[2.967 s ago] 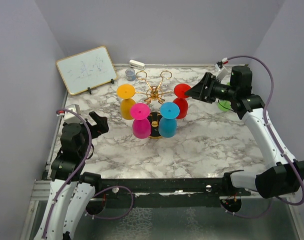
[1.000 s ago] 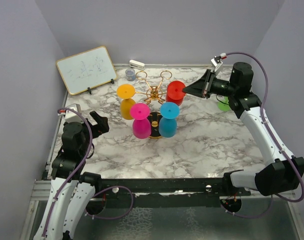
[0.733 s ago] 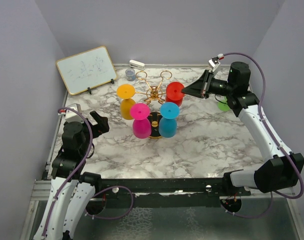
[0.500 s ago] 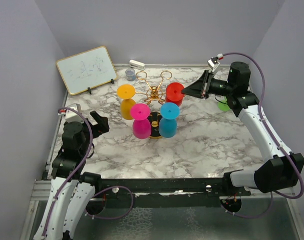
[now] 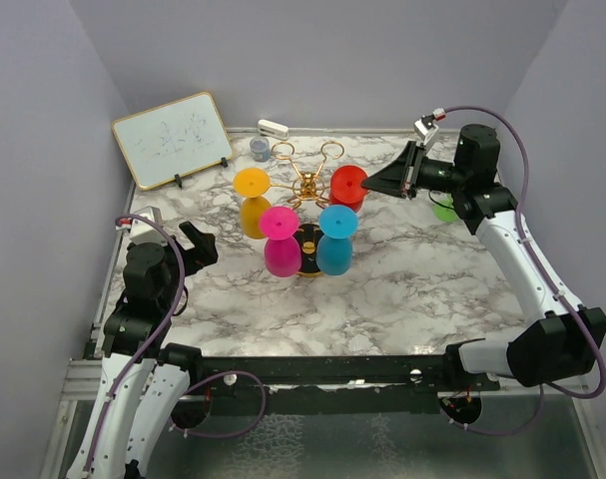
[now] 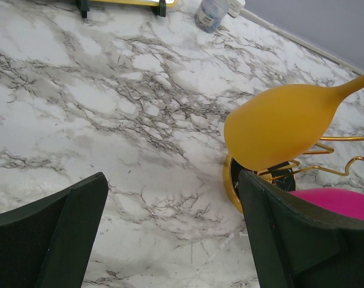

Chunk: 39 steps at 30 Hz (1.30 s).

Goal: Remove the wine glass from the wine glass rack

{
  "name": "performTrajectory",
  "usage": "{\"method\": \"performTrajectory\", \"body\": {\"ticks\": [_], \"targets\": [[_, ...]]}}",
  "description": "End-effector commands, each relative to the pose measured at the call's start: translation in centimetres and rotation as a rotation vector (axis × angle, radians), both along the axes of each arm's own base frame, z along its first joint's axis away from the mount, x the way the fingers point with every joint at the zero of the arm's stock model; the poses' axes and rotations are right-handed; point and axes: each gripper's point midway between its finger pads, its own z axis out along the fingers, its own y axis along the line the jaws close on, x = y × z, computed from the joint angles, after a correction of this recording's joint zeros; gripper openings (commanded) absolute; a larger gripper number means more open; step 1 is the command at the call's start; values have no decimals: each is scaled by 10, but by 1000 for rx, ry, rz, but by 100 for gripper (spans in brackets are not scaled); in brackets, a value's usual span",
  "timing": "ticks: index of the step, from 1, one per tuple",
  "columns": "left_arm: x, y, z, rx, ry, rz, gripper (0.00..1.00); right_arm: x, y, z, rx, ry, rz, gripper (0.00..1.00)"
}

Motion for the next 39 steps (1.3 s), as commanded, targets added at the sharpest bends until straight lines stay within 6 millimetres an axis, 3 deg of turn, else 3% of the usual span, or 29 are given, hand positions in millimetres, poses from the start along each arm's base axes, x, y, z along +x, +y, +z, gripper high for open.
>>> {"method": "performTrajectory", "body": {"ticks": [1, 11, 22, 39], "targets": [[1, 1, -1, 1, -3, 7, 92, -1, 3, -4, -8, 27, 24, 1], [1, 1, -2, 2, -2, 8, 92, 8, 1, -6, -61, 28, 5, 1], [0, 1, -1, 0, -5, 7, 92, 4, 1, 5, -75, 41, 29, 1], [1, 1, -1, 2, -3, 9, 92, 12, 1, -5, -194, -10, 42, 1]]}}
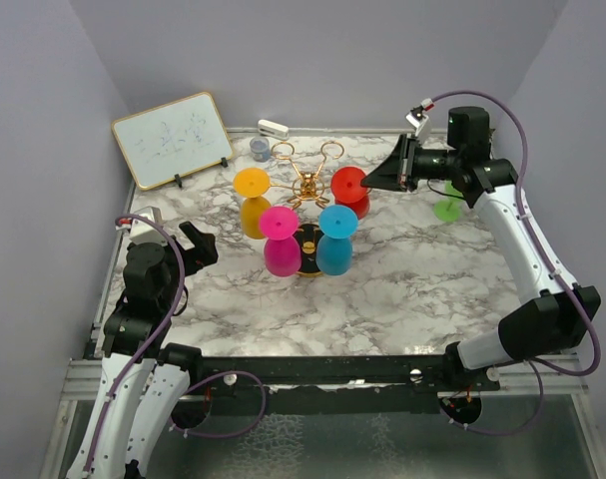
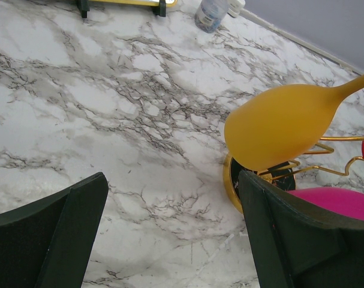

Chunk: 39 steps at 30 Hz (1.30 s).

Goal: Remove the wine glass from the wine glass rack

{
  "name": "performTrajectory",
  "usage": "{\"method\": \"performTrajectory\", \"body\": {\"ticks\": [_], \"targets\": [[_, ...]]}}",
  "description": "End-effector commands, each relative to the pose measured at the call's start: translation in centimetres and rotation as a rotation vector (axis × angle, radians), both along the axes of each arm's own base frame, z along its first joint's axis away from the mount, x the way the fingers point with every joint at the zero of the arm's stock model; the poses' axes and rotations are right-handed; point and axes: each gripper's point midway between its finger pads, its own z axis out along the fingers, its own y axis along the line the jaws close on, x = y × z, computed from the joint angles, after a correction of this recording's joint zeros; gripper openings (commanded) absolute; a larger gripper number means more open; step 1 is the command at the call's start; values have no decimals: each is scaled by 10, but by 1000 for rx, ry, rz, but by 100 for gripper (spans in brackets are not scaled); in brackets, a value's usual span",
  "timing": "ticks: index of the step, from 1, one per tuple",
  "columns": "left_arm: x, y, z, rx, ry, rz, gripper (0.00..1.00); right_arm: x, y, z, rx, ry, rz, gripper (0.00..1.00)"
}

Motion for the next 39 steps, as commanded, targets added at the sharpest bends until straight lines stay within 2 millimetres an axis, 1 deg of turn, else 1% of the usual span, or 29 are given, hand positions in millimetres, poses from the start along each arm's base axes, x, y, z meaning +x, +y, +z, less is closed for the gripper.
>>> {"method": "performTrajectory", "body": {"ticks": [1, 10, 14, 21, 32, 35, 39], "targets": [[1, 1, -2, 2, -1, 9, 92, 0, 4, 4, -48, -55, 13, 1], [1, 1, -3, 2, 3, 8, 92, -3, 19, 9, -91, -92, 22, 1], [1, 1, -3, 2, 2, 8, 92, 0, 12, 9, -124, -101, -42, 1], [1, 1, -2, 1, -1, 5, 92, -3, -3, 5, -169, -129, -151, 1], [1, 0, -2, 1, -2, 4, 92, -24, -19, 15, -133, -181, -257, 1], [1, 0, -3, 1, 1, 1, 92, -26, -18, 10, -126, -170, -251, 1], [1, 0, -3, 2, 3, 3, 92, -29, -10, -1, -107, -139, -197, 1]]}}
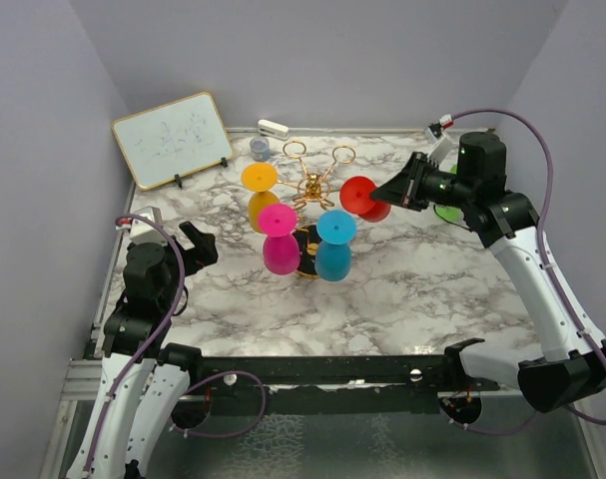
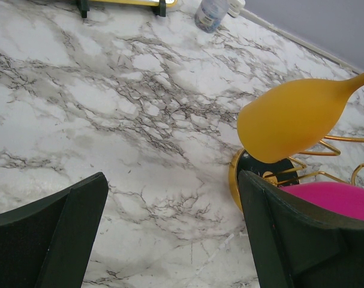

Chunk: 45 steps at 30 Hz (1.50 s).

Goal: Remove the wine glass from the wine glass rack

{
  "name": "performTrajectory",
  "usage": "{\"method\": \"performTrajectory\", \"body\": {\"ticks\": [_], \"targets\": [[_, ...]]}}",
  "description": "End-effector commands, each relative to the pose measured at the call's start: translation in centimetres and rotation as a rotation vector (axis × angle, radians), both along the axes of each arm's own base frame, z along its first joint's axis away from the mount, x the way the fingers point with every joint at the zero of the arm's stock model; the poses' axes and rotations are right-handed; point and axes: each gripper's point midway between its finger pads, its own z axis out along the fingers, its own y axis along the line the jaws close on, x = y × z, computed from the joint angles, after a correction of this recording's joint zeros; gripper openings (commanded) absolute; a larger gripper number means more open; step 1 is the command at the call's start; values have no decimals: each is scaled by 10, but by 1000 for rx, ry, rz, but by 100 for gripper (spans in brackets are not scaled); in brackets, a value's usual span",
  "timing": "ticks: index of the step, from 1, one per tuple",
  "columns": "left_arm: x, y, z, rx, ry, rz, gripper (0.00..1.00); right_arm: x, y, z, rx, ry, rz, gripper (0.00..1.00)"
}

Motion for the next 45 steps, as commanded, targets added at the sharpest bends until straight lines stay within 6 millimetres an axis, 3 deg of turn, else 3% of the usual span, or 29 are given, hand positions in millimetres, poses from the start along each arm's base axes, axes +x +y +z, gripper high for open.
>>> {"method": "performTrajectory", "body": {"ticks": [1, 11, 22, 45], "targets": [[1, 0, -2, 2, 1, 3, 92, 4, 7, -6, 31, -4, 30, 1], [1, 1, -3, 0, 2, 6, 92, 5, 16, -4, 50, -1, 95, 1], [0, 1, -1, 0, -5, 7, 92, 7, 18, 17, 59, -37, 114, 1], [0, 1, -1, -2, -5, 10, 92, 6, 31, 18, 50, -10, 190, 1]]}}
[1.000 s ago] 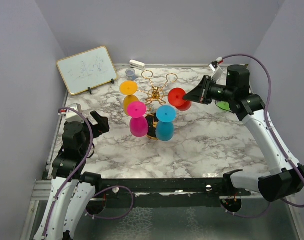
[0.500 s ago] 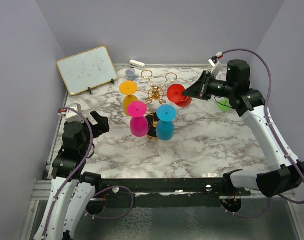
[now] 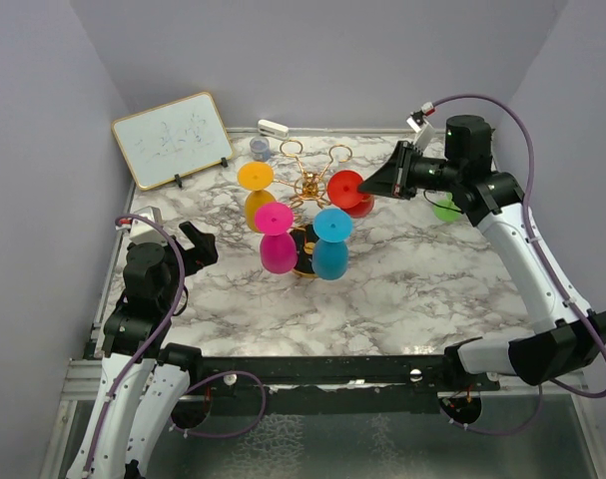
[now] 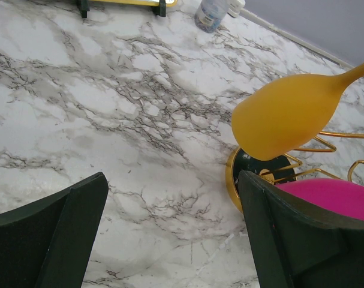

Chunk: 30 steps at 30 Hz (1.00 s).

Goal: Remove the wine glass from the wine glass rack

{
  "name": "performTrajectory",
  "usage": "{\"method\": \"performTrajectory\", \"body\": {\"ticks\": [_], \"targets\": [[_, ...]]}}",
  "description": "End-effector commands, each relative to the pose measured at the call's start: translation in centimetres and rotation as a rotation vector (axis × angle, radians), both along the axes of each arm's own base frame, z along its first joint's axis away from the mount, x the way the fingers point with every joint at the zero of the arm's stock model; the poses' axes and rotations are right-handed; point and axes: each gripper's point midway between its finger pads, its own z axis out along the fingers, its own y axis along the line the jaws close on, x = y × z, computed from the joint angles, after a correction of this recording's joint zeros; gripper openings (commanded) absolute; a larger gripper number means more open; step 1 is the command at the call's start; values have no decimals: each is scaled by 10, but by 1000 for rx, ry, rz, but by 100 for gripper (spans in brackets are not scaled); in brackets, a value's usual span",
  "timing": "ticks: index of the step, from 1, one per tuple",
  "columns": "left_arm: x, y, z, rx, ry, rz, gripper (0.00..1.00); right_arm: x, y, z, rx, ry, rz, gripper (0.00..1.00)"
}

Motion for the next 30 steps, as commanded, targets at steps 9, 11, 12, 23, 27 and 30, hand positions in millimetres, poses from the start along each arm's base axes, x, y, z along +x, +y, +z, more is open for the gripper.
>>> {"method": "performTrajectory", "body": {"ticks": [9, 11, 12, 23, 27, 30], "targets": [[0, 1, -1, 0, -5, 9, 92, -10, 6, 12, -17, -49, 43, 1], [1, 1, -2, 0, -2, 8, 92, -12, 3, 11, -26, -53, 24, 1], [0, 1, -2, -1, -3, 8, 92, -13, 1, 11, -29, -55, 14, 1], [1, 1, -2, 0, -4, 8, 92, -25, -19, 7, -66, -83, -97, 1], [1, 1, -2, -1, -3, 7, 92, -31, -25, 0, -86, -80, -124, 1], [1, 0, -2, -1, -3, 5, 92, -33, -31, -7, -108, -79, -147, 1]]}}
